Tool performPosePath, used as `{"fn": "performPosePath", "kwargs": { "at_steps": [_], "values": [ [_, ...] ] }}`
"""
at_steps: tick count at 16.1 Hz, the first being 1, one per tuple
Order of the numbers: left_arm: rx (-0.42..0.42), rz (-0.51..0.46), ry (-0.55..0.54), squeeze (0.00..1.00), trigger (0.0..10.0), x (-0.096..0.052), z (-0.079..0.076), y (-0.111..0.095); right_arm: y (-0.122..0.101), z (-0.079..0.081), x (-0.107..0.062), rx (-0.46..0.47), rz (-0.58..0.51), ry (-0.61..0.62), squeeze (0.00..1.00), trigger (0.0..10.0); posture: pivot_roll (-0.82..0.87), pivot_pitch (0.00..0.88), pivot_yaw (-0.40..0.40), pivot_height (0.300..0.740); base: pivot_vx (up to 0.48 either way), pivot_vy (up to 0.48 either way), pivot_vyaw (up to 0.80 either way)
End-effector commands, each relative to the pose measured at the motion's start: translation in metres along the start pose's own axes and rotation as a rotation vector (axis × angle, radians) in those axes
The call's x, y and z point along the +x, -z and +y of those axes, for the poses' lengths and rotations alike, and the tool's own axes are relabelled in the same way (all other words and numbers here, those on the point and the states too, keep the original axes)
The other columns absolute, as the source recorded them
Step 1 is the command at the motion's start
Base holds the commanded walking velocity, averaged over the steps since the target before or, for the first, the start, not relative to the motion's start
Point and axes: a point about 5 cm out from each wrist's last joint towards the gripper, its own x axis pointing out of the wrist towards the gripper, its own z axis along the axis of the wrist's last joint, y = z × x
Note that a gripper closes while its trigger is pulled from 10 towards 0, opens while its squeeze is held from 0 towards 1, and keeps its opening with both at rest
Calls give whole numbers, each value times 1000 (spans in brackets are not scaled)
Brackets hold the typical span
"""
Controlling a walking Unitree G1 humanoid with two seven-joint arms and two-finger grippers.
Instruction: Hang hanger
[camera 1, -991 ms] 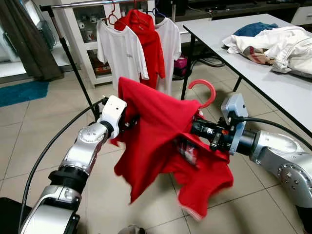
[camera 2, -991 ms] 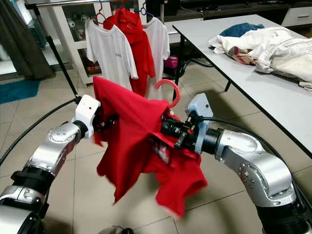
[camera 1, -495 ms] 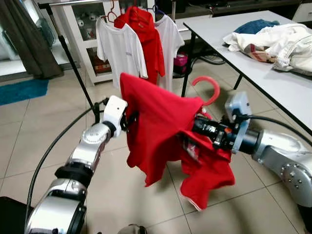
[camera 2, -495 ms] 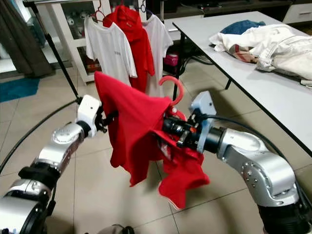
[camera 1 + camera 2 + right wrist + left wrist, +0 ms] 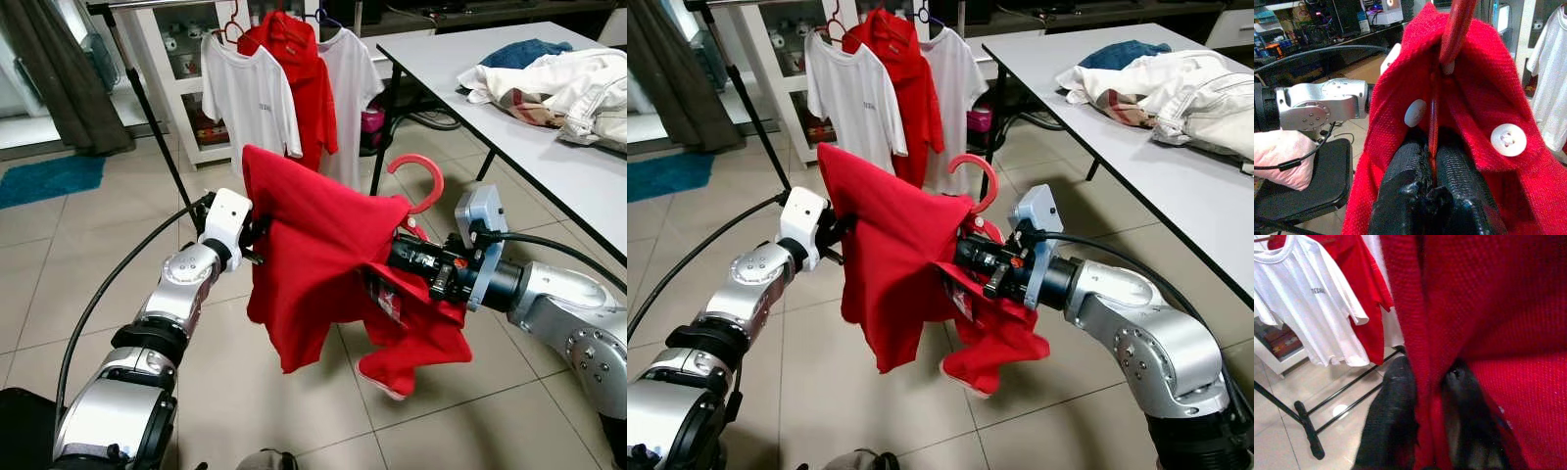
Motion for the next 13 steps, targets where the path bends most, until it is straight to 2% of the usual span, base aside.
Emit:
{"fn": "performPosePath", "kwargs": {
  "at_steps": [1,3,5,8,11,13],
  "values": [
    [-18,-18,-26,0,0,0,5,-2,-10,5,-2,-29,-36,-19,0,10000,-193,17,84,740,0,0,0],
    [-70,-37,-52,0,0,-7,8,3,-11,0,-1,-44,-34,55,0,10000,-195,21,86,740,0,0,0],
    [-101,-31,-19,0,0,-12,2,13,-13,-8,1,-44,-53,134,0,10000,-195,25,84,740,0,0,0],
    [-92,-8,15,0,0,-16,-12,28,-19,-14,4,-53,-70,190,0,10000,-198,37,78,740,0,0,0],
    [-34,71,-14,0,0,-27,-17,49,-31,-39,2,-81,-113,413,0,10000,-202,46,74,740,0,0,0],
    [-8,99,-9,0,0,-31,-19,56,-34,-46,1,-75,-127,471,0,10000,-203,51,71,740,0,0,0]
  ]
}}
